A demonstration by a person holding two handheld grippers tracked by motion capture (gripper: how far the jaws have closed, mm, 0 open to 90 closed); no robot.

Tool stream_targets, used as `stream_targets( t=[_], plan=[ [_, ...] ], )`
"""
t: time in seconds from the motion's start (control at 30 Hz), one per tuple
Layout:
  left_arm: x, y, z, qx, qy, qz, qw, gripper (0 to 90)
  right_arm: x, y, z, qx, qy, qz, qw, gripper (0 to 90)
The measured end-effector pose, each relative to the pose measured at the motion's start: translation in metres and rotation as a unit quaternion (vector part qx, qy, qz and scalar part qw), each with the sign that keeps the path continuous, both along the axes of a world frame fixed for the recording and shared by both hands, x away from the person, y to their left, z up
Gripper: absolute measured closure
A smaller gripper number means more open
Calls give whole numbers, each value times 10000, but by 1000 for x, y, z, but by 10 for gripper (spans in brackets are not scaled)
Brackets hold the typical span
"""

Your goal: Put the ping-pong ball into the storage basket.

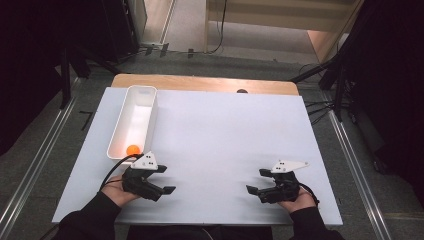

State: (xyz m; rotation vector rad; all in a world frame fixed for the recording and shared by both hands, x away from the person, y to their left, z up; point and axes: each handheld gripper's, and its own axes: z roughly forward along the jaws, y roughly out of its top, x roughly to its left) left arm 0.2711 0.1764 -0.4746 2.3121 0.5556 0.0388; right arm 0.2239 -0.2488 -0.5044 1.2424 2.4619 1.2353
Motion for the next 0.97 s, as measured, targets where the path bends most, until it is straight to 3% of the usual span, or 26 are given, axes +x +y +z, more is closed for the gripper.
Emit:
stream_targets(
  t=[0.97],
  plan=[
    [-1,10,1,-36,-5,100,9999,228,-1,1,-1,-31,28,9,10000,155]
  ],
)
